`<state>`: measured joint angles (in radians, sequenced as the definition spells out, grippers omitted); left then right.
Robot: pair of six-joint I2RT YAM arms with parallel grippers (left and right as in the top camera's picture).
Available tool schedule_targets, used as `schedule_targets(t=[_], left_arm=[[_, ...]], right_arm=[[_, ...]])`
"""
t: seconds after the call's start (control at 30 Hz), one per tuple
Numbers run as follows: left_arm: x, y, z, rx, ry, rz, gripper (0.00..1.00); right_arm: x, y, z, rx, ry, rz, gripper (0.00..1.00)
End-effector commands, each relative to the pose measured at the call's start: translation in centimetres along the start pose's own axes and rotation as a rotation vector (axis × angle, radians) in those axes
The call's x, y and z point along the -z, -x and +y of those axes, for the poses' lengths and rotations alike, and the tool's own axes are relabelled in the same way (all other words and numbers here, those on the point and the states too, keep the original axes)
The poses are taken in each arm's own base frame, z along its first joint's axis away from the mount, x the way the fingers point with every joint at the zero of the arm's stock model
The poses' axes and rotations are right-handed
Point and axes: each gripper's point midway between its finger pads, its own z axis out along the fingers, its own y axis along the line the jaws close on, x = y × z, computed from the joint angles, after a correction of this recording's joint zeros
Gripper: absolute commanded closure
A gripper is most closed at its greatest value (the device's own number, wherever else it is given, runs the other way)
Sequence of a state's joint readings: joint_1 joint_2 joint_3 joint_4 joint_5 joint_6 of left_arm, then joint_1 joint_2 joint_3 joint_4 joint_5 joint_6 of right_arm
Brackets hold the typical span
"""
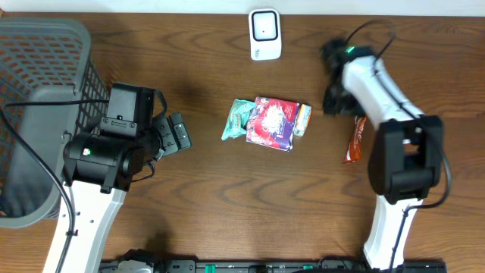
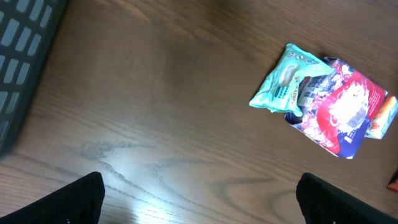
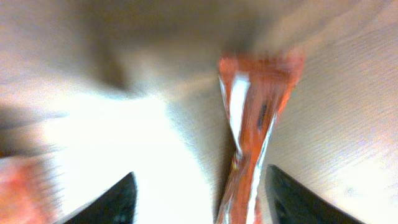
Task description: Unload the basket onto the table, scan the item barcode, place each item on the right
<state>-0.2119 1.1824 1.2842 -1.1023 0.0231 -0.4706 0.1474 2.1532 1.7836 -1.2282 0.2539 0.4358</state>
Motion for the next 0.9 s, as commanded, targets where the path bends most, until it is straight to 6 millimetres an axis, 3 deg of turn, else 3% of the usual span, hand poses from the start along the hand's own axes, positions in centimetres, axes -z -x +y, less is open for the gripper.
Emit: schedule_targets(t=[0.0, 0.07, 0.17, 0.27, 0.37, 0.43, 0.57, 0.73, 0.87], left_arm=[[-0.2, -0.1, 0.4, -0.003, 0.015, 0.004, 0.02], [-0.2, -0.1, 0.4, -0.003, 0.015, 0.004, 0.02], [-0.2, -0.1, 0.4, -0.003, 0.015, 0.004, 0.02], [-0.2, -0.1, 0.4, -0.003, 0.016, 0.004, 0.02], [-0.2, -0.1, 0.4, -0.003, 0.016, 0.004, 0.02], [-0.2, -0.1, 0.4, -0.003, 0.016, 0.004, 0.02], [-0.2, -0.1, 0.4, -0.003, 0.015, 0.004, 0.02], [-0.2, -0.1, 0.4, -0.003, 0.016, 0.004, 0.02], [-0.2, -0.1, 0.4, -0.003, 0.016, 0.004, 0.02]], right_arm=[[4.2, 2.7, 0.1, 0.069, 0.348, 0.010, 0.17], [5.3, 3.2, -0.7, 0.096, 0.451, 0.014, 0.05], [5.1, 2.7, -3.3, 0.125, 0.527, 0.049, 0.03], [3.3, 1.7, -6.2, 0.077, 0.526, 0.116, 0.04], [1.0, 0.6, -7.7, 0.025, 0.530, 0.166, 0.07], [-0.5, 0.1, -7.5, 0.013, 0.573, 0.181, 0.11], [-2.5, -1.1, -4.9, 0.025, 0.764, 0.176, 0.12], [-5.7, -2.3, -3.3, 0.031, 0.793, 0.158, 0.13], [-7.0, -2.8, -2.5, 0.032, 0.790, 0.147, 0.23]])
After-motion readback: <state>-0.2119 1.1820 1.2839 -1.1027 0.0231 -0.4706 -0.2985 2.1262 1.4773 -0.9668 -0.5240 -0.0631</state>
